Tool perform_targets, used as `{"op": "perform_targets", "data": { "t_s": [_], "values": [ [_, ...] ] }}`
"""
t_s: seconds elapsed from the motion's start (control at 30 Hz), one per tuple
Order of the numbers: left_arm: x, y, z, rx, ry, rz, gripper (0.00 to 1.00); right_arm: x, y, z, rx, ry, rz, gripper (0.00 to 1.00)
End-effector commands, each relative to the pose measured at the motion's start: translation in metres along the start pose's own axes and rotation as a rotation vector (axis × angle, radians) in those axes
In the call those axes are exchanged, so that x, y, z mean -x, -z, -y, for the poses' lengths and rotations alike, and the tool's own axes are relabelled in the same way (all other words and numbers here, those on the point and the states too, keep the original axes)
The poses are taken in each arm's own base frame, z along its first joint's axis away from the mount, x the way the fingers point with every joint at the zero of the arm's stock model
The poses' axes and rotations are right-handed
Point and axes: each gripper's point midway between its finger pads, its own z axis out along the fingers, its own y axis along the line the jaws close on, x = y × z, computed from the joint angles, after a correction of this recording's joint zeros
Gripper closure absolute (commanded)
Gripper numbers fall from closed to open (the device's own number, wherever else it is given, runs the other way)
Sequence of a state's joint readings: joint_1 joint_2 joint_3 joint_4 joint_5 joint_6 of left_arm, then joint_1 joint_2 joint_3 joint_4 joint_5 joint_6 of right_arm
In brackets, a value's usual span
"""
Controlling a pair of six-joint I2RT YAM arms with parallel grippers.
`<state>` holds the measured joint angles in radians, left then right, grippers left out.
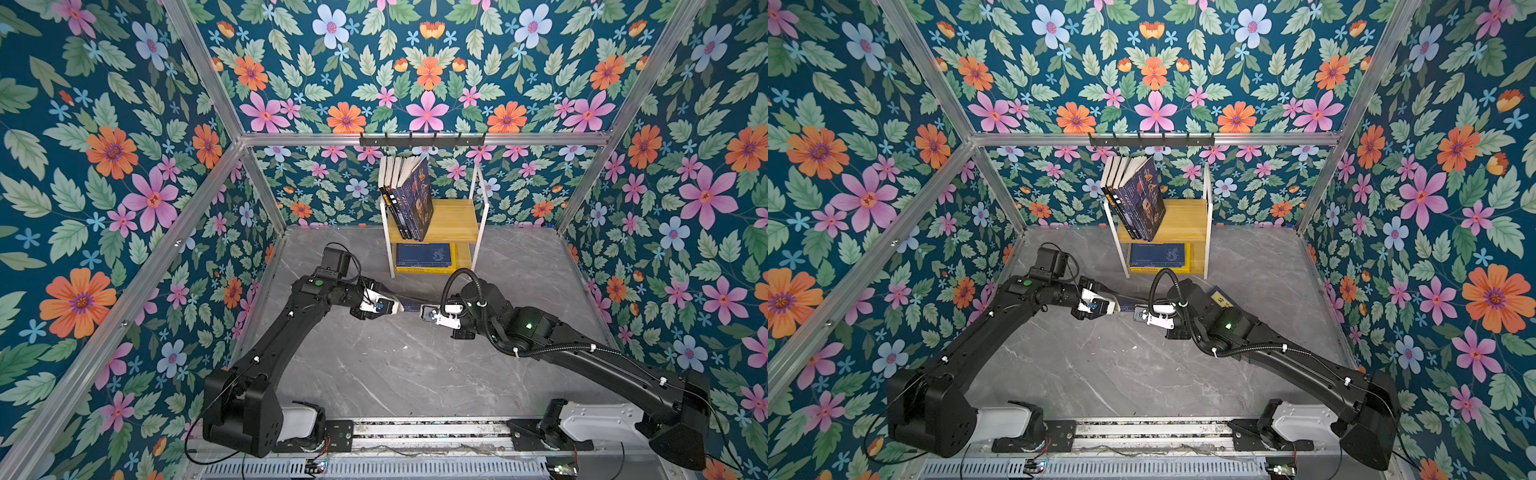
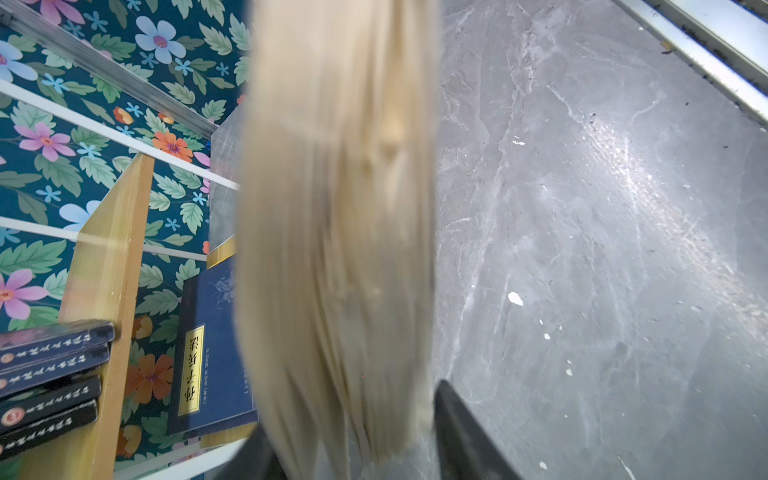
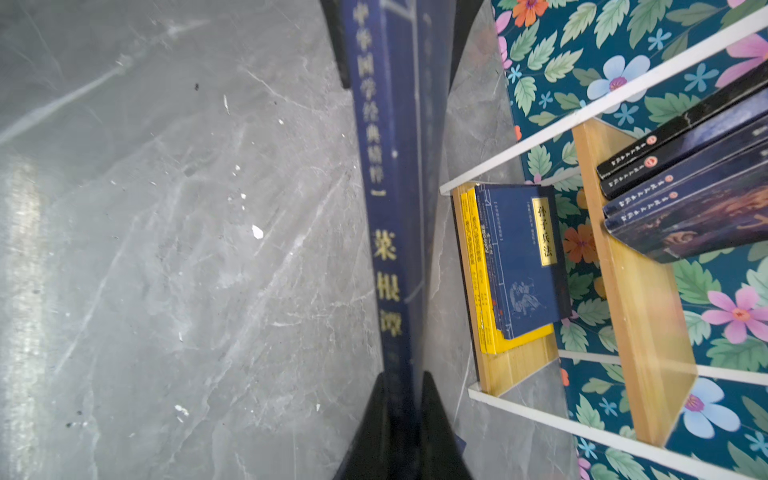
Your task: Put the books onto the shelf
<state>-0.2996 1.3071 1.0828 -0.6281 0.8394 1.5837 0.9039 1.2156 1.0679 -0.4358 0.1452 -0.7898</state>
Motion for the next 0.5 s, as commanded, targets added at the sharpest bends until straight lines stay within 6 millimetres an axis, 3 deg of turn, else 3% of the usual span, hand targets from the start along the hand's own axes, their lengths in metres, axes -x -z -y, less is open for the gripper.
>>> {"op": "perform_targets", "data": {
  "t_s": [0.0, 0.17, 0.47],
  "values": [
    [-0.012, 0.013, -0.001, 0.045, 0.091, -0.068, 0.0, -0.004, 0.003, 0.021, -0.097, 0.027, -0.035, 1.0],
    [-0.017, 0.045, -0.006, 0.184, 0.28, -0.133, 0.0, -0.009, 0.006, 0.043, -0.204, 0.048, -0.08, 1.0],
    [0.012, 0.084, -0.004, 0.408, 0.852, -0.034, 0.0, -0.015, 0.0, 0.079, -0.362, 0.124, -0.163, 1.0]
  ]
}}
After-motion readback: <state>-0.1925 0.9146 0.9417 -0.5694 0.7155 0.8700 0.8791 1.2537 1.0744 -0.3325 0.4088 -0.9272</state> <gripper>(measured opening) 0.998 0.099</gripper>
